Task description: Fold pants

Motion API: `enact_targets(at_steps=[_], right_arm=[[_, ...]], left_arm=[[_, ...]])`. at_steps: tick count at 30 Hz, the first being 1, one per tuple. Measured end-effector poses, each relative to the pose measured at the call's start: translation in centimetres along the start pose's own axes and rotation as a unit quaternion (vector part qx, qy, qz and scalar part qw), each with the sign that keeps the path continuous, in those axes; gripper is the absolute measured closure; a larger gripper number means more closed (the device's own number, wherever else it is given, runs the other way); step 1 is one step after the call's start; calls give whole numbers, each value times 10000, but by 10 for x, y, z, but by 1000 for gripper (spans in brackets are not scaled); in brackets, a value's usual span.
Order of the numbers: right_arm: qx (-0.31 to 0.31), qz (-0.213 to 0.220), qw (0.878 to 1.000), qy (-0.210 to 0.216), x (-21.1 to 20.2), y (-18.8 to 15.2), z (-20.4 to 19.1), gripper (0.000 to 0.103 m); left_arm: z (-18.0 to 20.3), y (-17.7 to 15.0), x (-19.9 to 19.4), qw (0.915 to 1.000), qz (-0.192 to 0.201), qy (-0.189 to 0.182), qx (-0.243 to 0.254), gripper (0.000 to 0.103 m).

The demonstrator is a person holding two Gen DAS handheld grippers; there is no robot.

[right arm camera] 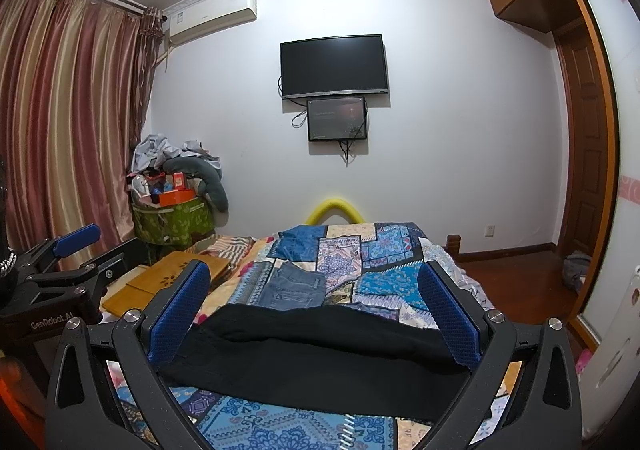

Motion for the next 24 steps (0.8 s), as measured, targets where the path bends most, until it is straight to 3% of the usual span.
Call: enact_targets(at_steps=[15,24], right_arm=[[-28,-131,9999,-40,18,-9,-1,0],[-38,-449,9989,-118,68,-20,14,0]], left_arm=[[-6,-6,27,9998,-196,63,20,0],[-33,-22,102,9977,-637,216,-5,0]])
Point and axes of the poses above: each gripper's, at about its wrist camera, not at the fingertips, and x roughly the way its jaws point, z to its right, y to its top, the point moved 10 cm from there along x, roughly the way its jaws point, and after that the axes turned 4 degrees about -y, right-handed, at the moved point
